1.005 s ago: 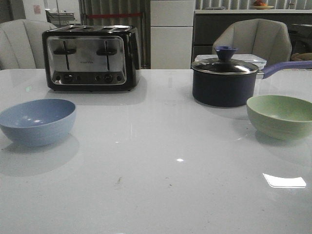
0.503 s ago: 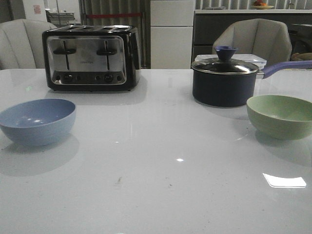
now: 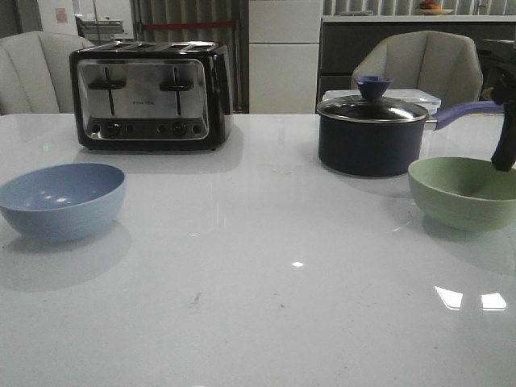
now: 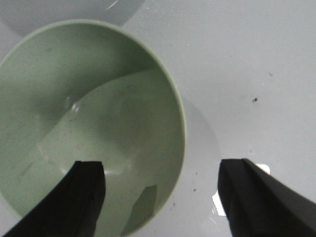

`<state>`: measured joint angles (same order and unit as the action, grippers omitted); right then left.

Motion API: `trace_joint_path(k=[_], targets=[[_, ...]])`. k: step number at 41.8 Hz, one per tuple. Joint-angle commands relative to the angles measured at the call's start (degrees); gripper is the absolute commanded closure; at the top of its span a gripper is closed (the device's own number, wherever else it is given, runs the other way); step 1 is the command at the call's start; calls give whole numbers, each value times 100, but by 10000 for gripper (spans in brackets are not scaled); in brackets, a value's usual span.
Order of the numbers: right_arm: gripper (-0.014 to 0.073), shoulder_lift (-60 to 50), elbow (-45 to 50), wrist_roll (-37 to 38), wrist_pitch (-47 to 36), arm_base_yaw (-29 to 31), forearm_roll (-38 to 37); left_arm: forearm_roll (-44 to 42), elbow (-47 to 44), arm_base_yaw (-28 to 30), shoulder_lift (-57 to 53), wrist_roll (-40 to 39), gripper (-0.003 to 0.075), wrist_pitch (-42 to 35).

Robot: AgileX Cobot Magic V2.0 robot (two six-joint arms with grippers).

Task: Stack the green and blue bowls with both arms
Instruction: 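Lower the right gripper onto the rim of the pale green bowl and grasp, then carry the green bowl with the right gripper toward the table center and set down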

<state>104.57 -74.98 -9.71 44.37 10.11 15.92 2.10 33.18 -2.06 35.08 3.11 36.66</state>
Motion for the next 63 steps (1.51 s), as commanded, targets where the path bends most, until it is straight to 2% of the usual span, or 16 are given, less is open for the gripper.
trace_joint_path(k=[1,8,12,15,20,25,37,48,56,63], targets=[[23,92,-405,-71,-192,39,100,12,161,-38,38,-37,211,-413],[35,518,-693,-75,-116,39,84,12,161,-38,38,-37,211,-413],[135,607,-704,-75,-151,39,76,12,161,-38,38,-37,211,-413],[256,613,-704,-75,-151,39,76,12,161,-38,38,-37,211,-413],[405,613,-704,-75,-141,39,57,12,161,-38,38,-37,211,-413],[470,613,-704,-75,-126,39,43,12,161,-38,38,-37,211,-413],[475,162,-704,-296,-8,-240,43,12,161,-38,38,-37,211,-413],[475,-540,-704,-452,126,-1379,43,12,161,-38,38,-37,211,-413],[475,-520,-698,-452,250,-2337,49,12,161,-38,38,-37,211,-413],[475,-431,-698,-452,251,-2921,49,12,161,-38,38,-37,211,-413]])
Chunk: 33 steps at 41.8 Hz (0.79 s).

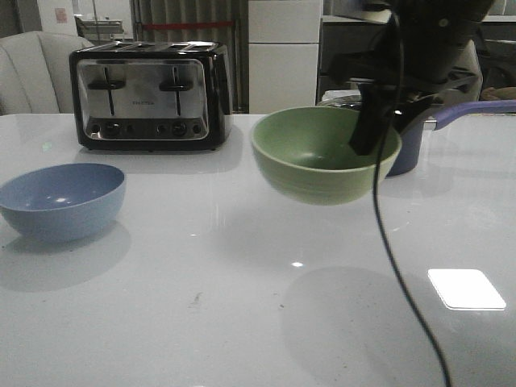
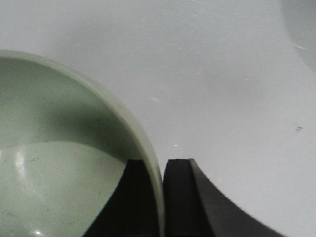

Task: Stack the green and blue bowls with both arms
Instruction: 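Carry the green bowl with the right gripper toward the table center and set down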

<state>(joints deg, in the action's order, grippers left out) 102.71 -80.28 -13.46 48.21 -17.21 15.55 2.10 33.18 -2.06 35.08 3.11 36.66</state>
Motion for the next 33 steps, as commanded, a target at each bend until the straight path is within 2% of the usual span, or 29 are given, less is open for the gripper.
trace_joint_path(k=[1,11,24,27,33], targets=[[475,-225,-167,-77,-116,-264,90,12,161,-38,38,-37,211,-413],[472,50,20,-77,-101,-640,152,12,161,-38,38,-37,211,-413],[464,514,147,-77,-397,-773,295,12,161,-38,38,-37,211,-413],[421,583,147,-77,-402,-773,295,12,161,-38,38,-37,211,-413],[246,628,137,-77,-391,-773,277,12,161,-38,38,-37,211,-413]])
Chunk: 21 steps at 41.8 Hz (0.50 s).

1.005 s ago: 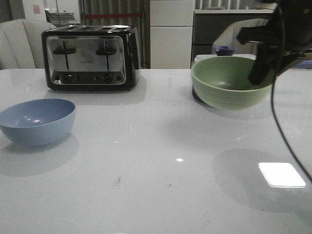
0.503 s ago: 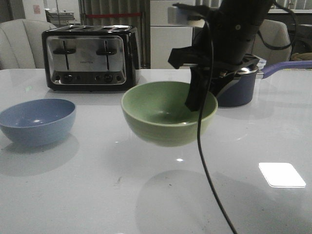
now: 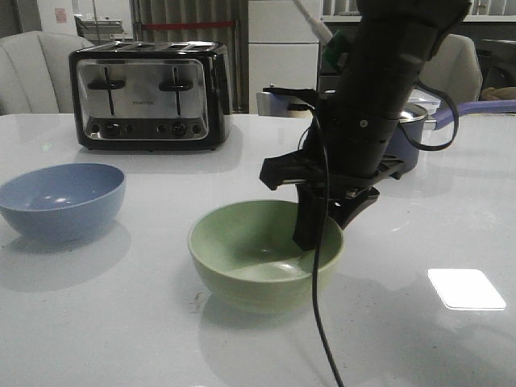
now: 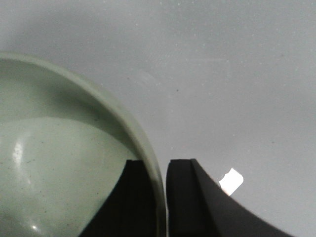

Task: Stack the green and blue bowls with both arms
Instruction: 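Carry the green bowl with the right gripper toward the table center and set down, then open the right gripper and lift it away from the green bowl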

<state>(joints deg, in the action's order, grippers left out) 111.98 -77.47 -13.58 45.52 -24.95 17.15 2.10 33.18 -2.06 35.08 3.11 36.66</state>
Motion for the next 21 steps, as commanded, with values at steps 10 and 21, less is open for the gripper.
trace_joint_path(k=[10,21], targets=[[147,-926,-180,-138,-146,-3,110,12,161,-38,38,-37,211,-413],[147,-2644,798,-551,-654,-248,84,12,161,-38,38,-37,211,-413]])
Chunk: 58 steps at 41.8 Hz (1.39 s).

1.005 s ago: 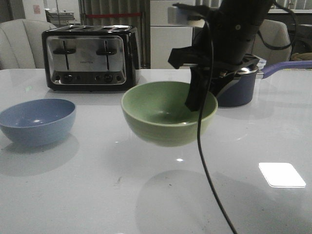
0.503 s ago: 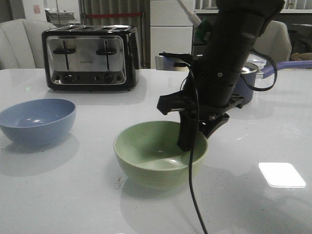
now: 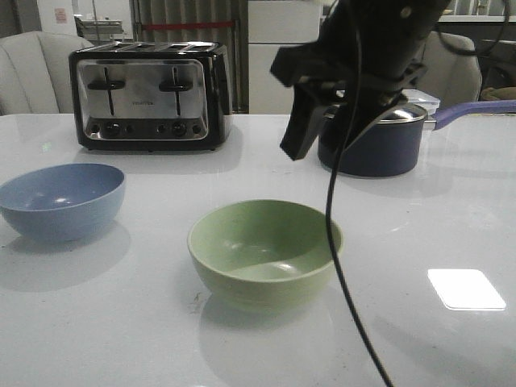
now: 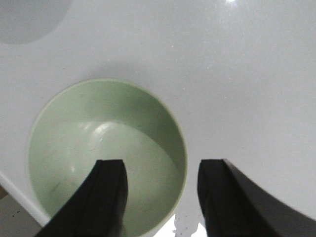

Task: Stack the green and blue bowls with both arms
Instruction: 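Open the right gripper and lift it away from the green bowl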

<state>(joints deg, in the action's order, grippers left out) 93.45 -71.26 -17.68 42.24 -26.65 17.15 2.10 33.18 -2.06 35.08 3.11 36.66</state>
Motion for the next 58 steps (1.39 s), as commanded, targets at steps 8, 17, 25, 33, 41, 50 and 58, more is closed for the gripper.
trace_joint_path(k=[8,17,25,33,41,50,58], targets=[[147,-2051,1109,-141,-375,-157,-51,12,161,-38,38,-37,211,-413],[147,-3467,2183,-135,-405,-157,-56,12,161,-38,38,-37,211,-413],[147,-4454,2902,-135,-341,-157,-56,12,161,-38,38,-37,211,-413],[147,-5160,3367,-135,-335,-157,-56,12,161,-38,38,-37,211,-413],[147,-5347,3424,-135,-347,-157,-56,12,449,-38,197,-37,211,-260],[147,-5347,3424,-135,-403,-157,-56,12,1206,-38,1185,-37,211,233],[147,-5347,3424,-135,-403,-157,-56,23,1895,-38,2492,-37,211,237]])
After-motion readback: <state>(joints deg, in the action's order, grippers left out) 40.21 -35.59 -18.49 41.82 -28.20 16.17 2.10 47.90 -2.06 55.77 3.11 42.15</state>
